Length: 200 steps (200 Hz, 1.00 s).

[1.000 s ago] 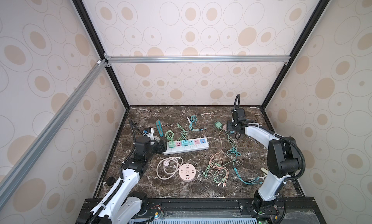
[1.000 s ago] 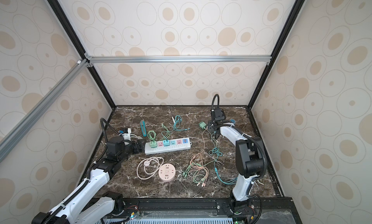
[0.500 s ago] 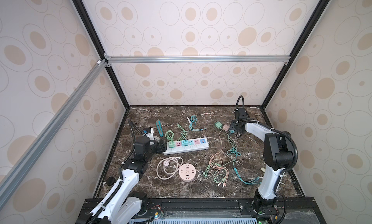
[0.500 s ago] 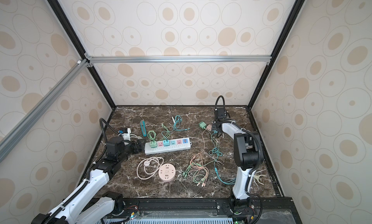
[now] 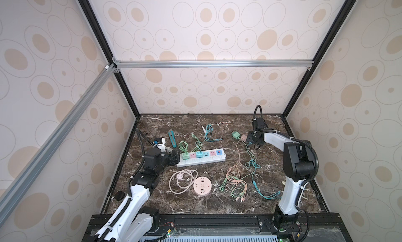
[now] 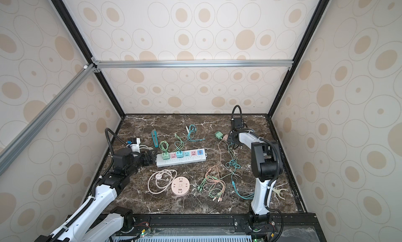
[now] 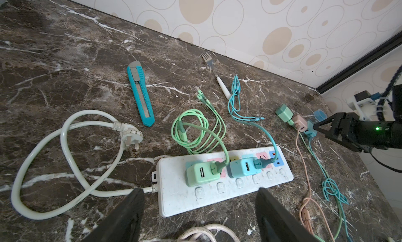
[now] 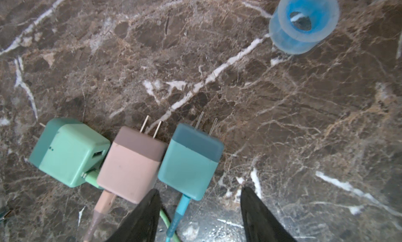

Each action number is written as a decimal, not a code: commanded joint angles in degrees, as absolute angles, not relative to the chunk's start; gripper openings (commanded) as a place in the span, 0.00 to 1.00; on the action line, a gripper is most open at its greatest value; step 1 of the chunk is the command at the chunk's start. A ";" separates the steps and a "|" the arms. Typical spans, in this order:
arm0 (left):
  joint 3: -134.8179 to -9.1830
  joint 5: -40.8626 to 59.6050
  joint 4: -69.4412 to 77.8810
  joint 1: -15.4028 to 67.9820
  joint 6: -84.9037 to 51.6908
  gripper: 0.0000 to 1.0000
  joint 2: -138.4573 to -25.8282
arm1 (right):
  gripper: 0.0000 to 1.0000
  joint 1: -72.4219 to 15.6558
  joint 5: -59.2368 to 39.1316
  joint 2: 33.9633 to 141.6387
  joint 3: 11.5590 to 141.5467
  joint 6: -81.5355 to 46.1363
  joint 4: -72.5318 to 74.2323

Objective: Insert the plug
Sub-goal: 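Move the right gripper to the chargers lying near the blue tape roll, then lower the open right gripper and close it on the teal charger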

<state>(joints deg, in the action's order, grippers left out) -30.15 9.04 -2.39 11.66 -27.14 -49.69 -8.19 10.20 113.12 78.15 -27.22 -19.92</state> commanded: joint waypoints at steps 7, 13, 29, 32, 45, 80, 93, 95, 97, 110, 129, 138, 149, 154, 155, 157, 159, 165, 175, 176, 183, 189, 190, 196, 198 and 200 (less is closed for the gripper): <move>-30.95 9.40 -2.65 11.21 -26.46 0.81 -49.20 | 0.62 -8.20 9.75 115.02 79.63 -28.98 -21.50; -30.94 9.35 -2.68 11.23 -26.54 0.81 -49.23 | 0.62 -8.17 9.75 115.21 79.63 -29.09 -21.49; -31.03 9.31 -2.76 11.27 -26.50 0.81 -49.31 | 0.62 -8.17 9.75 115.67 79.63 -29.29 -21.37; -31.09 9.32 -2.77 11.20 -26.47 0.80 -49.33 | 0.62 -8.15 9.71 115.81 79.70 -29.35 -21.34; -31.20 9.22 -2.78 11.20 -26.37 0.81 -49.45 | 0.62 -8.18 9.81 116.09 79.72 -29.51 -21.12; -31.27 9.09 -2.90 11.29 -26.28 0.81 -49.44 | 0.62 -8.13 10.01 116.88 80.14 -29.92 -21.00; -31.29 9.05 -2.95 11.25 -26.28 0.81 -49.48 | 0.62 -8.15 10.43 117.07 80.24 -30.07 -20.83; -31.29 9.05 -2.91 11.25 -26.28 0.81 -49.48 | 0.62 -8.10 10.45 117.07 80.33 -30.08 -20.77; -31.29 9.05 -2.93 11.25 -26.28 0.80 -49.48 | 0.62 -8.09 10.46 117.07 80.35 -30.13 -20.75; -31.29 9.04 -2.94 11.26 -26.24 0.81 -49.47 | 0.62 -8.09 10.46 117.52 80.92 -30.14 -20.81; -31.29 9.00 -2.90 11.28 -26.20 0.81 -49.48 | 0.62 -8.09 9.98 118.40 82.07 -30.00 -20.97; -31.30 9.05 -2.90 11.31 -26.24 0.81 -49.47 | 0.62 -8.10 9.75 118.80 82.58 -30.06 -20.95; -31.29 9.01 -2.96 11.25 -26.21 0.81 -49.43 | 0.62 -8.09 9.46 119.12 83.13 -30.12 -20.91; -31.33 9.00 -3.02 11.22 -26.19 0.81 -49.34 | 0.62 -8.09 9.34 119.35 83.38 -30.15 -20.87; -31.27 8.98 -3.05 11.23 -26.19 0.81 -49.32 | 0.63 -8.13 9.33 119.40 83.44 -30.19 -20.94; -31.28 8.99 -3.05 11.27 -26.19 0.81 -49.35 | 0.63 -8.10 9.32 119.45 83.55 -30.22 -20.95; -31.35 8.91 -3.05 11.23 -26.19 0.81 -49.36 | 0.63 -8.09 9.32 119.58 83.66 -30.23 -20.97; -31.25 8.95 -3.05 11.18 -26.20 0.81 -49.31 | 0.63 -8.15 9.23 119.88 84.04 -30.17 -21.07; -31.37 8.96 -3.08 11.25 -26.20 0.81 -49.24 | 0.63 -8.09 9.31 120.50 84.85 -30.18 -21.43; -31.33 8.92 -3.03 11.25 -26.15 0.81 -49.27 | 0.63 -8.09 9.32 120.54 84.96 -30.21 -21.48; -31.38 8.96 -3.11 11.27 -26.10 0.81 -49.22 | 0.63 -8.10 9.44 120.83 85.45 -30.23 -21.85; -31.38 8.94 -3.15 11.25 -26.05 0.81 -49.14 | 0.63 -8.09 9.70 121.12 85.84 -30.18 -22.16; -31.42 8.95 -3.16 11.21 -26.08 0.81 -49.18 | 0.63 -8.09 9.73 121.16 85.90 -30.21 -22.20; -31.46 8.96 -3.27 11.28 -26.06 0.81 -49.22 | 0.63 -8.09 9.95 121.33 86.24 -30.15 -22.39; -31.46 8.96 -3.28 11.28 -26.07 0.81 -49.20 | 0.63 -8.09 10.00 121.47 86.40 -30.15 -22.47; -31.46 8.92 -3.32 11.26 -26.03 0.81 -49.21 | 0.63 -8.09 10.08 121.47 86.44 -30.12 -22.49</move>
